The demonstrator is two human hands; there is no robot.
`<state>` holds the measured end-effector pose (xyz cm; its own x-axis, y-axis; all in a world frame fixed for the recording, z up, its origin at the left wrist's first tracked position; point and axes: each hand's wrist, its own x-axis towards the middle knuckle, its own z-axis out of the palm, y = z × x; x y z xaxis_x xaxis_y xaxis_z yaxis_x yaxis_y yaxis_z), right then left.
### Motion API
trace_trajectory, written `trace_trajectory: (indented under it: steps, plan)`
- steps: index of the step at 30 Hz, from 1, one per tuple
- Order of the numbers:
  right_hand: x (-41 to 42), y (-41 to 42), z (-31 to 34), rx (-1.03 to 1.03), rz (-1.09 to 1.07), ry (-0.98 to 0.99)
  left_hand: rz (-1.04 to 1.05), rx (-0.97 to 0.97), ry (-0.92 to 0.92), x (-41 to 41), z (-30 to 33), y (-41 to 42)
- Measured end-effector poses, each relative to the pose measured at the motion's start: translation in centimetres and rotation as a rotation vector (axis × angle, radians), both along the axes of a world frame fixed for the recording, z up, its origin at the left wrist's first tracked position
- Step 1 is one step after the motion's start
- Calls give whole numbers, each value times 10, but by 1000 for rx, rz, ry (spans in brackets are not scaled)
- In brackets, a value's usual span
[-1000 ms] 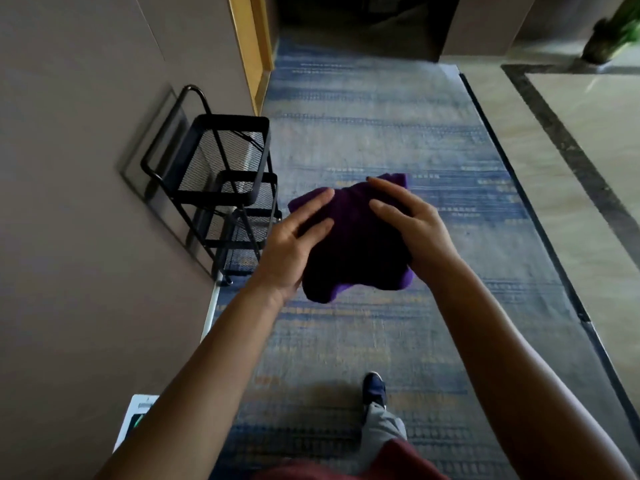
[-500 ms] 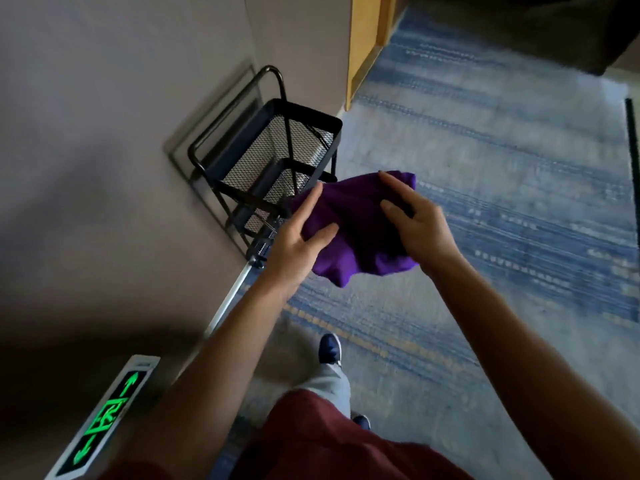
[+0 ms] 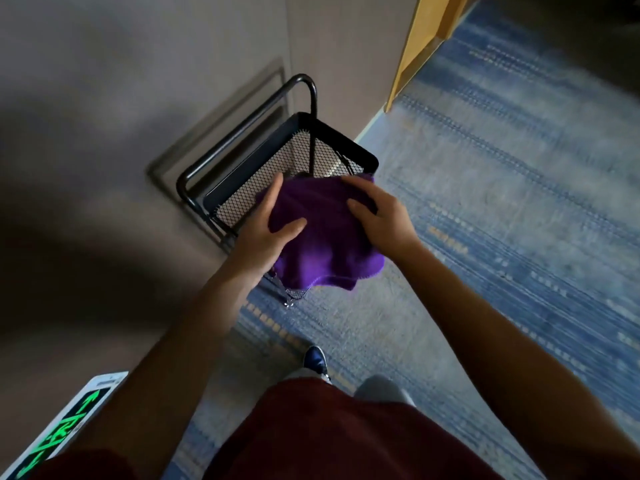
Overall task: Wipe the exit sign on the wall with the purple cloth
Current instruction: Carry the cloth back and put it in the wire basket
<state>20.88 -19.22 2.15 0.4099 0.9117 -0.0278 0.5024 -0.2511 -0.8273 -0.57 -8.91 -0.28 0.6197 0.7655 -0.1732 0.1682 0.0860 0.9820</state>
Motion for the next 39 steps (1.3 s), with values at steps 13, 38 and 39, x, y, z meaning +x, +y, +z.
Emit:
trace_trajectory:
  steps: [13,38,39]
  plan:
    - [89,185,-67,-119,336,-66,226,-65,332,64,-48,92]
    - [126,275,-193,-427,776,-502,262,49,963,118,-165,142]
    - [126,273,-193,-411,769,-499,264,72,989,119,-164,140]
